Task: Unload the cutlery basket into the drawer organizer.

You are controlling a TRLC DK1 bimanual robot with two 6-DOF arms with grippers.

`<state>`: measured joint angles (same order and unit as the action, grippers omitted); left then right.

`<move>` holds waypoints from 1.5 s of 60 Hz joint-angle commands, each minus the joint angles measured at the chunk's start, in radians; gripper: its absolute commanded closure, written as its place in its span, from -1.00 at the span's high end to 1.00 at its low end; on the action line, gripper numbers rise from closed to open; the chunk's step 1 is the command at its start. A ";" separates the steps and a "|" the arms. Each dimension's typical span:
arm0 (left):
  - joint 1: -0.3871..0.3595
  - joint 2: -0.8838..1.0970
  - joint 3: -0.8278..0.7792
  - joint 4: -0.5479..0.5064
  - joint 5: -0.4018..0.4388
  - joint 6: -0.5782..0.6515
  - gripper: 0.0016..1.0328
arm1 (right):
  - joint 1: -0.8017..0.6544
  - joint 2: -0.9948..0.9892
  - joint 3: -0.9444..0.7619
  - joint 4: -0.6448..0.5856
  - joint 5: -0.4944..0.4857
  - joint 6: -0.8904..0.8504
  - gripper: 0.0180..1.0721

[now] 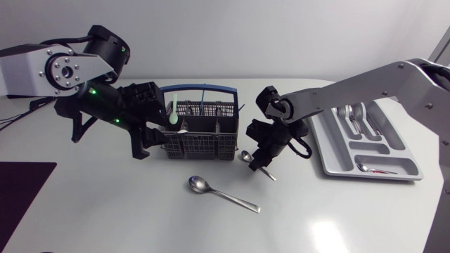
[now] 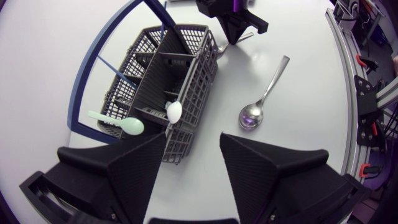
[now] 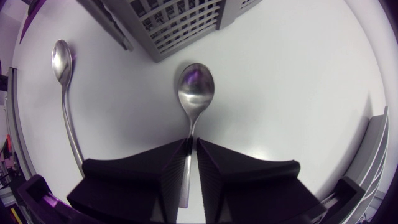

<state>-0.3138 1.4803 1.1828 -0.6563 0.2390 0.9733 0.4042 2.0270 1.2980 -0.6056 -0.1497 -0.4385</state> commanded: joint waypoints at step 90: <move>-0.076 0.150 -0.114 0.428 -0.187 0.133 -0.41 | -0.571 -0.699 -0.387 -0.272 -0.008 -0.496 -0.77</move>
<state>-0.3824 1.6051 1.0920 -0.2520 0.0654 1.0748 -0.1341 1.3441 0.9321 -0.8646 -0.1543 -0.8764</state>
